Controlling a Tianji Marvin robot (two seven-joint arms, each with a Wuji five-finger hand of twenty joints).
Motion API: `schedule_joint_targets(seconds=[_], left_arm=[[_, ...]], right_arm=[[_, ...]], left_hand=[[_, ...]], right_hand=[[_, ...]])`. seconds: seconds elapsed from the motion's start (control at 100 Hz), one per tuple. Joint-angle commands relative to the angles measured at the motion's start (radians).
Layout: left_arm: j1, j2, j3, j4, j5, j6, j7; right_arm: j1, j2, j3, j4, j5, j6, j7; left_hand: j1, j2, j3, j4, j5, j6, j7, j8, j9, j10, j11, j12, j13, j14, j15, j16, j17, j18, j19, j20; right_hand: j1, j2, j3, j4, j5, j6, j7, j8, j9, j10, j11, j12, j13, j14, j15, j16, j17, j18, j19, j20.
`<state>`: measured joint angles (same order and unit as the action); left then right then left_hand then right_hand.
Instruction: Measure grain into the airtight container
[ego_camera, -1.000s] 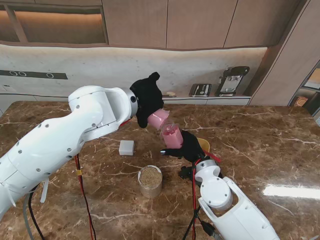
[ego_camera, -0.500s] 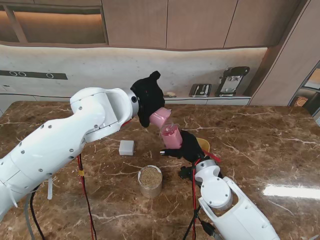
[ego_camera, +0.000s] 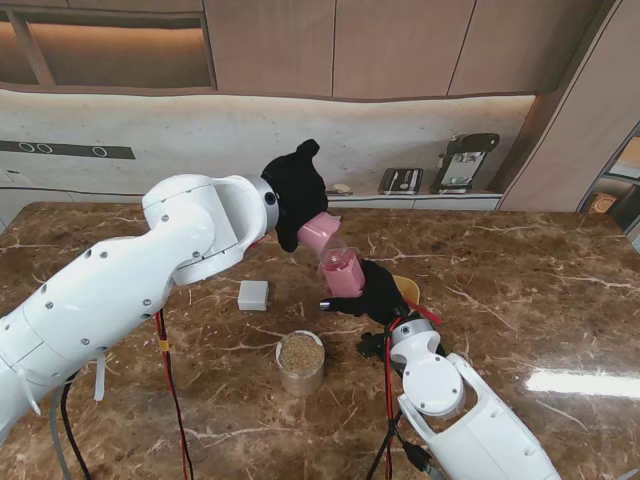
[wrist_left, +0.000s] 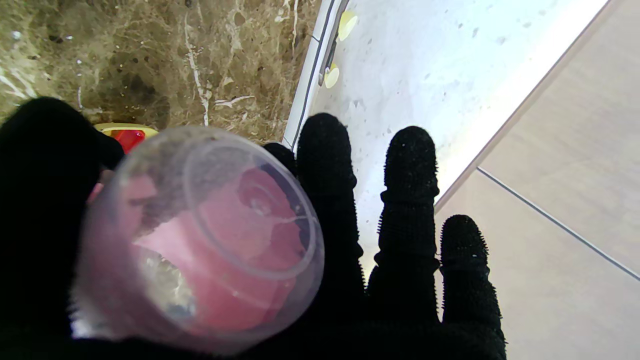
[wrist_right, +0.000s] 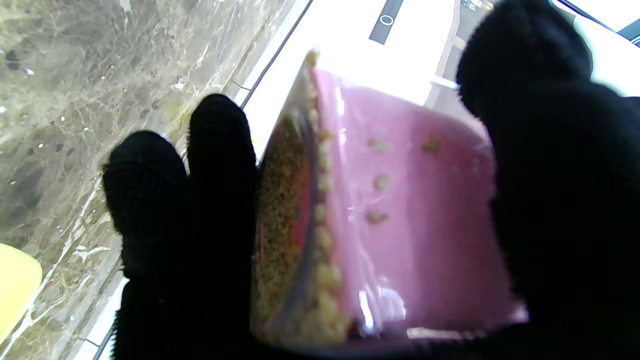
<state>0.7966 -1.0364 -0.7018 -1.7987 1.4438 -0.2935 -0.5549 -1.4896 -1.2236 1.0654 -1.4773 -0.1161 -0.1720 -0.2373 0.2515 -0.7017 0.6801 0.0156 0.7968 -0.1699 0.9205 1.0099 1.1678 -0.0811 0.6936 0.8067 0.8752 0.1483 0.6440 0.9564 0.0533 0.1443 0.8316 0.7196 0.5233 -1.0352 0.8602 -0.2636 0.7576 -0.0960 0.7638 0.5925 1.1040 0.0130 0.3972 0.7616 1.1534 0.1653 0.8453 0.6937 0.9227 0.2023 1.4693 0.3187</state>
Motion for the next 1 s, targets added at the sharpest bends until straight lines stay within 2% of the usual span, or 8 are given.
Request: schedule_joint_targets(seconds=[0.0,0.1,0.41,0.54,0.56,0.58,0.99], left_arm=[[0.001,-0.002,0.005,0.006,0.003,0.009,-0.001],[0.001,-0.004,0.009,0.011,0.002,0.026,0.005],[-0.008,-0.003,0.034,0.014,0.016,0.006,0.029],[-0.019,-0.002,0.049,0.009,0.051,-0.021,0.046],[-0.021,-0.001,0.052,0.008,0.058,-0.027,0.05],[-0.024,-0.001,0.054,0.008,0.064,-0.032,0.052],[-0.019,0.002,0.056,0.004,0.088,-0.048,0.064]], right_arm=[[0.002,-0.001,0.001,-0.002,0.009,-0.014,0.018],[0.005,0.0,-0.002,0.002,0.012,-0.029,0.026],[0.009,0.001,-0.01,0.007,0.018,-0.042,0.033],[0.009,-0.001,-0.014,0.008,0.026,-0.045,0.033],[0.009,-0.001,-0.014,0.008,0.028,-0.046,0.033],[0.009,-0.001,-0.015,0.008,0.031,-0.047,0.034],[0.011,-0.005,-0.014,0.013,0.037,-0.045,0.024]], left_hand=[[0.116,0.516,0.112,-0.024,0.088,-0.147,0.196,0.082,-0.003,-0.026,0.033,0.014,0.008,0.01,0.025,0.008,-0.006,0.005,0.007,0.009],[0.121,0.516,0.109,-0.026,0.091,-0.141,0.198,0.084,-0.001,-0.023,0.036,0.016,0.008,0.012,0.027,0.009,-0.008,0.006,0.009,0.008],[0.109,0.512,0.11,-0.012,0.096,-0.143,0.204,0.096,0.003,-0.03,0.048,0.025,0.014,0.01,0.035,0.014,-0.002,0.0,0.016,0.004],[0.09,0.496,0.123,0.021,0.113,-0.146,0.21,0.105,0.013,-0.034,0.059,0.032,0.023,0.008,0.048,0.018,0.002,0.0,0.023,0.003],[0.082,0.494,0.127,0.039,0.114,-0.148,0.207,0.109,0.014,-0.036,0.061,0.034,0.023,0.006,0.05,0.018,0.003,0.001,0.026,0.002],[0.08,0.496,0.126,0.044,0.116,-0.152,0.206,0.111,0.014,-0.039,0.062,0.035,0.025,0.004,0.051,0.018,0.004,0.002,0.027,0.002],[0.064,0.475,0.14,0.085,0.133,-0.156,0.204,0.124,0.021,-0.04,0.07,0.043,0.029,0.004,0.059,0.024,0.004,0.003,0.031,-0.001]], right_hand=[[0.147,0.369,0.234,-0.006,0.123,-0.177,0.164,0.021,0.131,-0.086,0.182,0.041,0.059,-0.114,0.041,-0.008,-0.001,-0.06,0.005,0.013],[0.148,0.369,0.235,-0.006,0.124,-0.179,0.164,0.021,0.131,-0.087,0.181,0.04,0.059,-0.114,0.041,-0.008,-0.001,-0.06,0.005,0.013],[0.145,0.371,0.234,-0.006,0.123,-0.177,0.163,0.02,0.131,-0.086,0.181,0.041,0.059,-0.114,0.041,-0.008,-0.001,-0.06,0.005,0.014],[0.143,0.374,0.235,-0.006,0.122,-0.176,0.163,0.019,0.132,-0.084,0.182,0.04,0.059,-0.112,0.041,-0.008,-0.001,-0.06,0.005,0.014],[0.143,0.374,0.235,-0.007,0.121,-0.176,0.162,0.019,0.132,-0.085,0.181,0.04,0.059,-0.112,0.041,-0.008,-0.001,-0.06,0.005,0.014],[0.143,0.374,0.235,-0.007,0.121,-0.176,0.162,0.019,0.131,-0.085,0.181,0.04,0.059,-0.113,0.041,-0.008,-0.001,-0.06,0.005,0.014],[0.142,0.376,0.235,-0.008,0.12,-0.174,0.162,0.019,0.13,-0.084,0.182,0.041,0.059,-0.112,0.042,-0.007,-0.001,-0.06,0.005,0.014]])
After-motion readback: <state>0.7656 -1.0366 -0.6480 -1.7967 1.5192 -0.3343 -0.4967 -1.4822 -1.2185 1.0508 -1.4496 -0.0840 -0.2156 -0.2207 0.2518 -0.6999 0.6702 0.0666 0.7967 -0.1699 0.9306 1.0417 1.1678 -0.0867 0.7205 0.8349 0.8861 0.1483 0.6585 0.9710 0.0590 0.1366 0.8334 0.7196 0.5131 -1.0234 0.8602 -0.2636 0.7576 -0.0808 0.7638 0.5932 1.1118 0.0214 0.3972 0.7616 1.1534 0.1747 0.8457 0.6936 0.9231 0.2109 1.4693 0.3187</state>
